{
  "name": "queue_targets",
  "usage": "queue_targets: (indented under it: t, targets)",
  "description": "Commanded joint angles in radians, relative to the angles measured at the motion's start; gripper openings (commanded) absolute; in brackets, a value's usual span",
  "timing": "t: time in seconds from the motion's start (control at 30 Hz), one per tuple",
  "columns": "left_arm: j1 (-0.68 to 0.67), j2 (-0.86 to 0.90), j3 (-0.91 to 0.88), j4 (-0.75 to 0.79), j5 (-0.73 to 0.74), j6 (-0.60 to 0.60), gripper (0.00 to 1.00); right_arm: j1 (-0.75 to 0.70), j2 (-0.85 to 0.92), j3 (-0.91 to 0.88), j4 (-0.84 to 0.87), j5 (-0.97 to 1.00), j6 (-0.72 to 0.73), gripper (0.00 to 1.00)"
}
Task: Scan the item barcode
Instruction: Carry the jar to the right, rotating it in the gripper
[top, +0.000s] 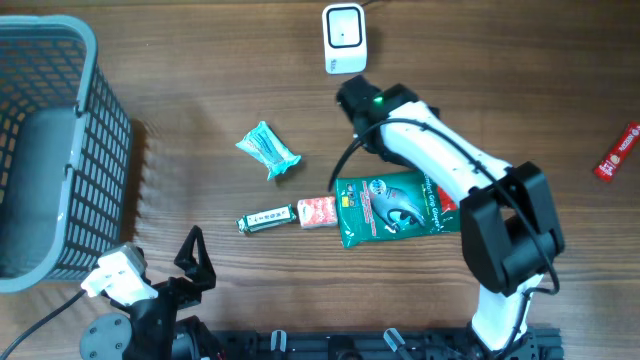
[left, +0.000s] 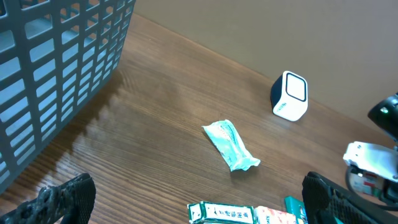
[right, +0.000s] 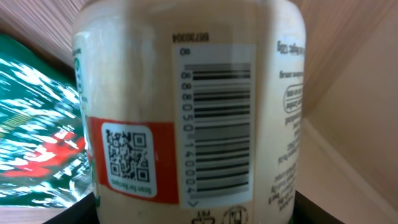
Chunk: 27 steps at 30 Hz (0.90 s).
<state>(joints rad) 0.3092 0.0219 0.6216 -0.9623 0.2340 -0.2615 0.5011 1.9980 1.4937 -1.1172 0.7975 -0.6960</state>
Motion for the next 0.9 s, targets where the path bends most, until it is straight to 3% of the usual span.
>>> queue_targets:
  t: [0.0, 0.3, 0.33, 0.4, 0.43, 0.67, 0.87]
  targets:
    - [-0.006, 0.000, -0.003, 0.003, 0.001, -0.009, 1.00, -0.047, 0.008, -0.020, 0.006, 0.059, -0.093, 0.65]
    - [-0.006, 0.000, -0.003, 0.003, 0.001, -0.009, 1.00, -0.106, 0.148, -0.056, 0.064, 0.109, -0.195, 0.66]
    - [-0.006, 0.000, -0.003, 0.003, 0.001, -0.009, 1.00, -0.101, 0.162, -0.056, 0.075, 0.124, -0.194, 0.70]
    - [-0.006, 0.000, -0.003, 0.003, 0.001, -0.009, 1.00, -0.094, 0.166, -0.056, 0.074, 0.140, -0.191, 0.94]
    - [-0.006, 0.000, -0.003, 0.003, 0.001, -0.009, 1.00, -0.093, 0.166, -0.056, 0.074, 0.151, -0.190, 0.99]
    - [-0.006, 0.000, -0.003, 0.002, 0.001, -0.009, 1.00, -0.080, 0.148, -0.033, 0.109, 0.256, -0.192, 1.00]
    - [-0.006, 0.000, -0.003, 0.003, 0.001, -0.009, 1.00, -0.042, 0.084, 0.029, 0.394, 0.443, -0.192, 1.00]
